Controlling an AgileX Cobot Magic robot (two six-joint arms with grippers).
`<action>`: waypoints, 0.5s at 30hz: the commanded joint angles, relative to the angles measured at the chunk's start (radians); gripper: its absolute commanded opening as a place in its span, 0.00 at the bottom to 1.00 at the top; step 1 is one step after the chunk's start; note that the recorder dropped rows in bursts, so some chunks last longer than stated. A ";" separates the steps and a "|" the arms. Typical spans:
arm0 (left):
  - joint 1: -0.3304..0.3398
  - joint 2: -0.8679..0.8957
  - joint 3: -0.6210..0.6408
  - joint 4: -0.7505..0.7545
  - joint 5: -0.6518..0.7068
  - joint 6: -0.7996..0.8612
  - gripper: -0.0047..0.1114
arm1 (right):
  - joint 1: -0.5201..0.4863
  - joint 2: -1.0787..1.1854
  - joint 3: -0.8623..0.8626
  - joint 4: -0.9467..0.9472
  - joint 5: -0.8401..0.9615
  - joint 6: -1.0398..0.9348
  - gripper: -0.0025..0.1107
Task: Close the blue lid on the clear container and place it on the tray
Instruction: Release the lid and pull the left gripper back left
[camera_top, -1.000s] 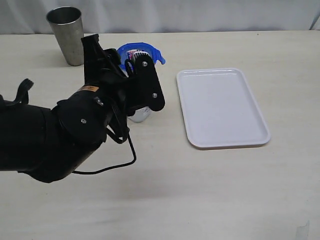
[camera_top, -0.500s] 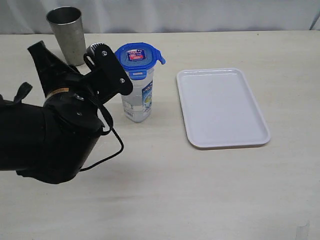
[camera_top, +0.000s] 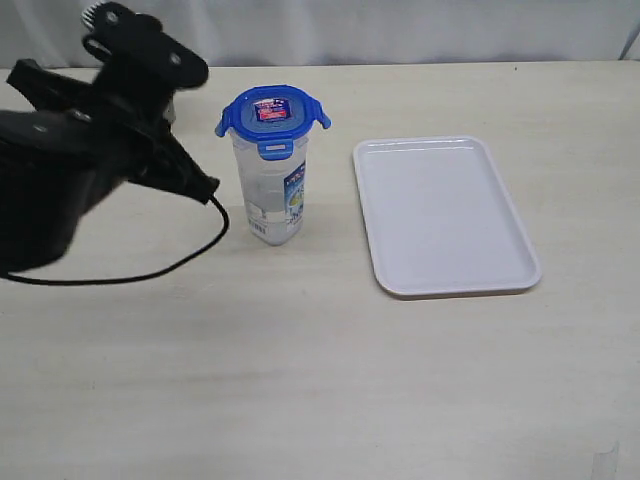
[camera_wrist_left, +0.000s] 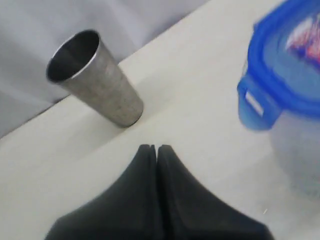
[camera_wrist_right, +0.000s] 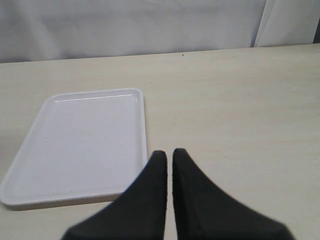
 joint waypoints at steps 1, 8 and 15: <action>0.173 -0.073 0.002 0.356 0.376 -0.360 0.04 | -0.004 -0.001 0.002 -0.009 -0.003 -0.008 0.06; 0.382 -0.069 0.180 1.575 -0.078 -1.646 0.04 | -0.004 -0.001 0.002 -0.009 -0.003 -0.008 0.06; 0.603 0.032 0.205 2.039 -0.304 -2.026 0.04 | -0.004 -0.001 0.002 -0.009 -0.003 -0.008 0.06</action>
